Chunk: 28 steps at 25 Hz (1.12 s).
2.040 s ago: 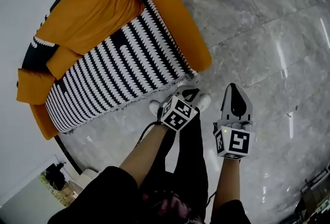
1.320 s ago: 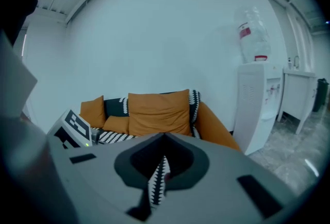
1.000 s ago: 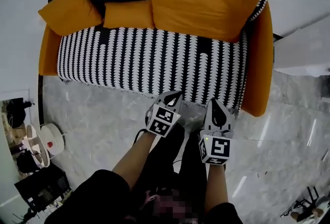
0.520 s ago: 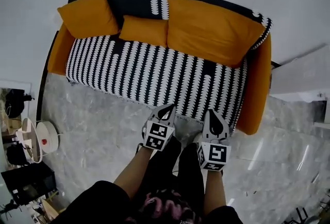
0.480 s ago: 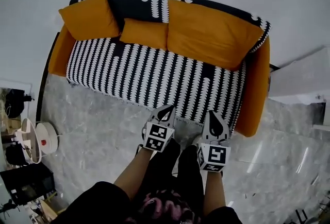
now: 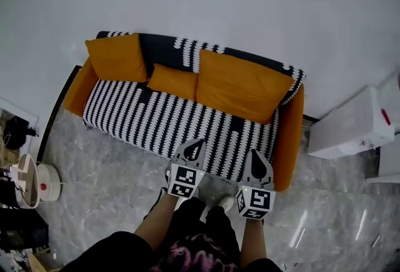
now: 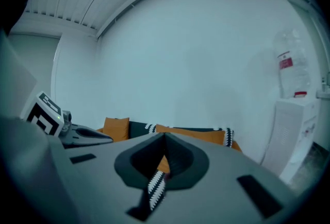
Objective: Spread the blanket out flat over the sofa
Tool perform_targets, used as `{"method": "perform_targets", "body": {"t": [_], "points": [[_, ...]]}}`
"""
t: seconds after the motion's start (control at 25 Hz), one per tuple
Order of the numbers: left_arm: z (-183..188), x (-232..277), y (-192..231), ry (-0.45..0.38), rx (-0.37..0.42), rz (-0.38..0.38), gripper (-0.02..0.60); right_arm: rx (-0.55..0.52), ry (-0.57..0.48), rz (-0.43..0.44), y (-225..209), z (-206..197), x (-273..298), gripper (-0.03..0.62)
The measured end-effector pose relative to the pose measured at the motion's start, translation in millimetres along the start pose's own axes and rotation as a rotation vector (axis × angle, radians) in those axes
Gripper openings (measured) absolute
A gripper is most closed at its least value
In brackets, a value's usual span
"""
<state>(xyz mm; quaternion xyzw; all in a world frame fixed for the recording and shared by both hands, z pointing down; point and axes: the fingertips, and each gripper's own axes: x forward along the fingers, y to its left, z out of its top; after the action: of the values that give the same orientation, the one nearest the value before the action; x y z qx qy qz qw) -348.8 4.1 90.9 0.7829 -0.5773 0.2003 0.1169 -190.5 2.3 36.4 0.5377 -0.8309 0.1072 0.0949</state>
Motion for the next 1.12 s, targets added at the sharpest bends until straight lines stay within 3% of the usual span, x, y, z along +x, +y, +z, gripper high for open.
{"method": "perform_targets", "body": {"t": [0.16, 0.56, 0.84, 1.12], "points": [[35.5, -16.4, 10.4, -0.065, -0.033, 0.047, 0.011, -0.029, -0.043, 0.008, -4.6, 32.7, -6.1, 0.02], [130.0, -57.1, 36.9, -0.241, -0.012, 0.123, 0.011, -0.109, -0.162, 0.034, 0.0, 112.1, -13.2, 0.02], [157.5, -70.7, 53.8, -0.296, -0.001, 0.136, 0.011, -0.174, -0.228, 0.061, 18.6, 148.1, -12.5, 0.02], [171.5, -70.6, 57.4, -0.314, 0.015, 0.125, 0.011, -0.181, -0.259, 0.028, 16.9, 163.4, -15.3, 0.02]]}}
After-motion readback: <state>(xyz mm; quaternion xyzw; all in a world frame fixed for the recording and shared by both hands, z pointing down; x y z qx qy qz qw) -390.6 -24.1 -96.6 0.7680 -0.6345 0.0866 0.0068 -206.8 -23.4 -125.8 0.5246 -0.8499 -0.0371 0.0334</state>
